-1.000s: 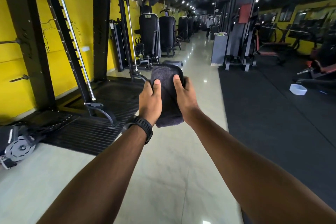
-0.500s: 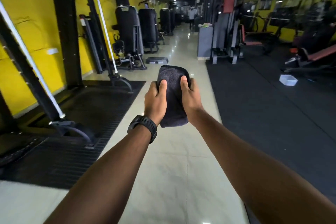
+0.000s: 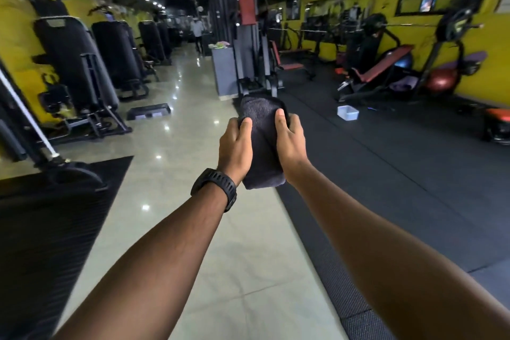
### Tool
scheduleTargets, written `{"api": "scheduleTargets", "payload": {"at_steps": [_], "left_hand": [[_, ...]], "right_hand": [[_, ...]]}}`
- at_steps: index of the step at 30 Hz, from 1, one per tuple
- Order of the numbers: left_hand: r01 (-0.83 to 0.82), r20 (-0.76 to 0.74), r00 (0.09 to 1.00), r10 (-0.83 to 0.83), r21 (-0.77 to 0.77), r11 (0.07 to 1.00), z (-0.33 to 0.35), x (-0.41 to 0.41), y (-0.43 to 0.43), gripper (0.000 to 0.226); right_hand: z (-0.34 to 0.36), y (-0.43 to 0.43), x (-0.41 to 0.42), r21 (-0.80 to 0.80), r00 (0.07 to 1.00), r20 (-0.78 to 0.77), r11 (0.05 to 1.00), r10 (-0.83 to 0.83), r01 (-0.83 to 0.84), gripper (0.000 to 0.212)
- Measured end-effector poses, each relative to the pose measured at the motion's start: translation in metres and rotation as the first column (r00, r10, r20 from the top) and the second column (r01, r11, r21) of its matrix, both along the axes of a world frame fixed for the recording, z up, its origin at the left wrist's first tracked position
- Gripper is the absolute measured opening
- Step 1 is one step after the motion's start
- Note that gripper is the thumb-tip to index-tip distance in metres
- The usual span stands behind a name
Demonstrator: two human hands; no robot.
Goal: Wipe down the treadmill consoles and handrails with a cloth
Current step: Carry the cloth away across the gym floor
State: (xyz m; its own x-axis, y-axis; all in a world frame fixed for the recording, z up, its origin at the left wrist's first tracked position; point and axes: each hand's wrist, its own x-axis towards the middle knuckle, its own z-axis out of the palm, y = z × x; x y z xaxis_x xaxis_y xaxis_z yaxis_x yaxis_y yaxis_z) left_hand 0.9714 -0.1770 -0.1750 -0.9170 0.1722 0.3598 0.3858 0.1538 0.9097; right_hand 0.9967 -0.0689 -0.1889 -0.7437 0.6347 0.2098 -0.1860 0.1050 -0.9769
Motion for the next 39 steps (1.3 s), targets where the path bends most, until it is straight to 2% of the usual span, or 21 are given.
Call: {"api": "scheduleTargets", "payload": {"at_steps": [4, 8, 19, 27, 39], "left_hand": [[0.062, -0.012, 0.998, -0.062, -0.045, 0.997, 0.008, -0.107, 0.082, 0.032], [0.108, -0.023, 0.994, -0.108, -0.024, 0.994, 0.019, -0.206, 0.156, 0.034], [0.246, -0.025, 0.969, -0.247, -0.027, 0.969, -0.010, -0.470, 0.339, 0.033], [0.364, -0.018, 0.931, -0.364, -0.035, 0.931, 0.009, -0.662, 0.482, 0.032], [0.460, -0.003, 0.887, -0.462, -0.088, 0.884, -0.019, -0.901, 0.770, 0.029]], "right_hand": [[0.010, 0.081, -0.096, 0.006, 0.997, 0.018, 0.997, -0.078, 0.078, 0.035], [0.026, 0.151, -0.187, 0.018, 0.991, 0.014, 0.991, -0.135, 0.135, 0.034], [-0.005, 0.326, -0.437, 0.013, 0.959, 0.037, 0.960, -0.279, 0.279, 0.038], [0.016, 0.459, -0.611, -0.017, 0.926, 0.053, 0.927, -0.374, 0.375, 0.038], [-0.015, 0.742, -0.845, -0.012, 0.862, 0.092, 0.865, -0.499, 0.502, 0.034]]}}
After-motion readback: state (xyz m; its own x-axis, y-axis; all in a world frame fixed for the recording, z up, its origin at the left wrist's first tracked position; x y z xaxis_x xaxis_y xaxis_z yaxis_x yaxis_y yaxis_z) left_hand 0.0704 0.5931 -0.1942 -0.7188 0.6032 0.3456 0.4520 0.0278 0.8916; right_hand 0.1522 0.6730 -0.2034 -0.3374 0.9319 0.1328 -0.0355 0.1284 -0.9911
